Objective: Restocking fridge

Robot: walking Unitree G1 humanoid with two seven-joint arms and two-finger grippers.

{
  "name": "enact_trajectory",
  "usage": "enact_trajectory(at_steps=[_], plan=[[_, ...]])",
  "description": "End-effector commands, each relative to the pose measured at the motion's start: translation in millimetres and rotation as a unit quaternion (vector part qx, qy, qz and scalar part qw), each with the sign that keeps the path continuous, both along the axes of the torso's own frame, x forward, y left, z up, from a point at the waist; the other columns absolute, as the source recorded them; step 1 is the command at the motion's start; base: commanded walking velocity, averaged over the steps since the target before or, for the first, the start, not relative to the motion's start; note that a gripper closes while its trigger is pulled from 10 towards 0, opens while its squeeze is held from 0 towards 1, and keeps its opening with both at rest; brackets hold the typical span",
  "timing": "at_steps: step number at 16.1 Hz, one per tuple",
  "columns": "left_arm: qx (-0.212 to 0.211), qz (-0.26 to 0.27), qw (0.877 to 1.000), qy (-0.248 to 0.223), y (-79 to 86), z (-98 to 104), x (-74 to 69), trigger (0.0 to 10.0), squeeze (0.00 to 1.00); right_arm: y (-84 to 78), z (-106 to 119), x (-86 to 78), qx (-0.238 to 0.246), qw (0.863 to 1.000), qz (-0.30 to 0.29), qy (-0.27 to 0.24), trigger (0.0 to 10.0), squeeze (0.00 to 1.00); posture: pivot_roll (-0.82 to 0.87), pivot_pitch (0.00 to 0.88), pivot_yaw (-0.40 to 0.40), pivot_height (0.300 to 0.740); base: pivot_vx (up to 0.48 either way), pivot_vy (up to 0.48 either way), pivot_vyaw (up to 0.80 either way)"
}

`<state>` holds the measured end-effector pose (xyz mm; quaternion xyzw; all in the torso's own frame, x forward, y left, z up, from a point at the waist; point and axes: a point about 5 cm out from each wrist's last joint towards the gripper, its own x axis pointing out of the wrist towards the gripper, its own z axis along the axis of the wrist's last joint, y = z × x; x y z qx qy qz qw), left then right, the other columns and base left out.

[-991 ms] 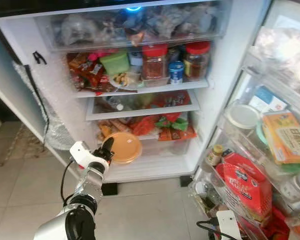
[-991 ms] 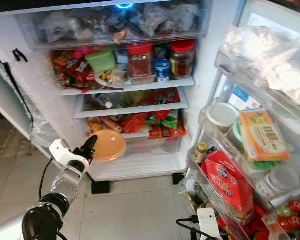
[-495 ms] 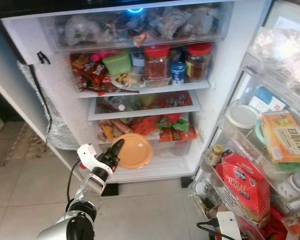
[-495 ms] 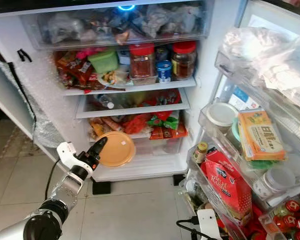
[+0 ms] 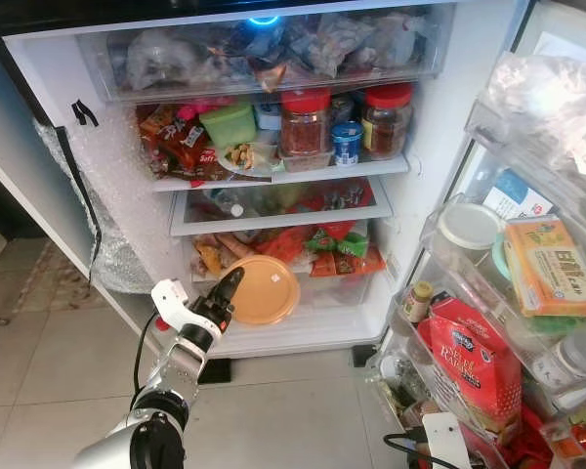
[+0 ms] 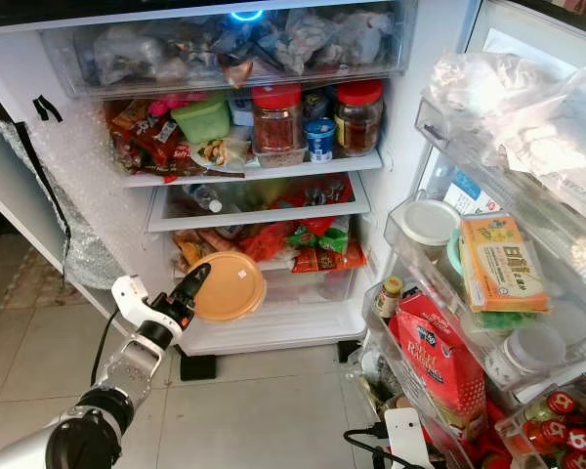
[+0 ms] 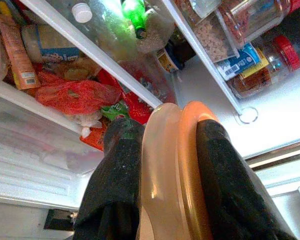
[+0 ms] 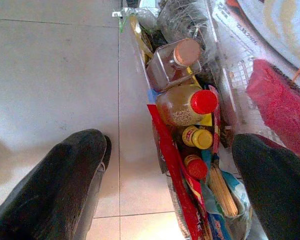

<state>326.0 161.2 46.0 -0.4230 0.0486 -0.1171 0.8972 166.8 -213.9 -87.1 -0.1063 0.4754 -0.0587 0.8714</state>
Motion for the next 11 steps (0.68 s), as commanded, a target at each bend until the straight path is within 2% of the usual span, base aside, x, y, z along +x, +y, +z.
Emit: enact_trajectory(at_steps=[1,11], plan=[[0.003,0.016,1.000,-0.005,7.9,7.3,5.5,10.0,0.00,2.6,-1.4,-2.3,0.006,1.000,-0.010,0.000,10.0,0.00,-0.08,0.074,0.066,0.740,0.000,0.000,0.00],[0.014,0.025,1.000,0.007,8.8,7.3,7.0,10.0,0.00,2.1,-1.0,-1.4,0.000,1.000,-0.001,0.002,10.0,0.00,-0.08,0.077,0.066,0.740,0.000,0.000,0.00]])
